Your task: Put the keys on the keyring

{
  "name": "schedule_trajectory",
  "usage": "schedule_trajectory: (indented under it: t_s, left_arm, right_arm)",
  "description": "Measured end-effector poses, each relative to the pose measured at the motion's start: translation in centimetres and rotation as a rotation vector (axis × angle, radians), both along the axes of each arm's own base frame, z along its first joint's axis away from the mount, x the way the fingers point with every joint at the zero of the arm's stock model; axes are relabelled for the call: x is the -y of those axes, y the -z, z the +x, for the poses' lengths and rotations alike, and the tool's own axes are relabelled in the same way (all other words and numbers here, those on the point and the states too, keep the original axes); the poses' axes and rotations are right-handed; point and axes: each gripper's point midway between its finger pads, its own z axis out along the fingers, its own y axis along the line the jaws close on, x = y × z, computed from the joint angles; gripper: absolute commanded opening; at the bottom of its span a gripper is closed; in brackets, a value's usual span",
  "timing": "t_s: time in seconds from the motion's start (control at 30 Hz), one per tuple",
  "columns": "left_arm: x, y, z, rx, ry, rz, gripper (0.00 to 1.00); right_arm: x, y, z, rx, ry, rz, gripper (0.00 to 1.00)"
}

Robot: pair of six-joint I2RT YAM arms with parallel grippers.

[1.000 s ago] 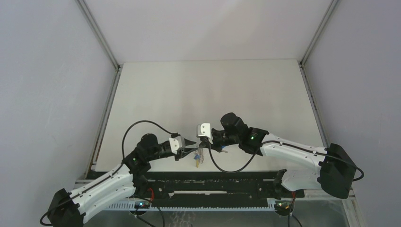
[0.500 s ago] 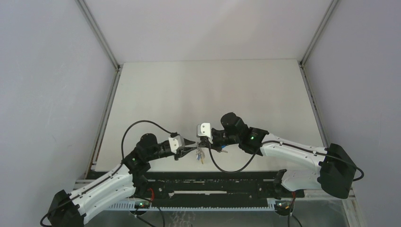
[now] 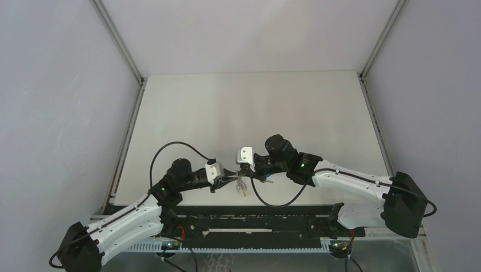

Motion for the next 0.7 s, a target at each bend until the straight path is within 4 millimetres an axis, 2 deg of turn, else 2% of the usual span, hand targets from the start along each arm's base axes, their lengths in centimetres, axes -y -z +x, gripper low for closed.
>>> schedule_trajectory:
  t_s: [0.43,0.7]
  left_arm:
    - [0.21,-0.10,0.17,0.004,0.002,-0.007,0.23]
    - [0.43,0.09,0.01,-0.006,0.019,-0.006,0.17]
  right_arm:
    - [-0.15,-0.06,-0.48,-0.007,-0.020,0.005,0.00]
    - [-0.26,-0.08,-0.74,-0.008,-0.029,0.006,0.00]
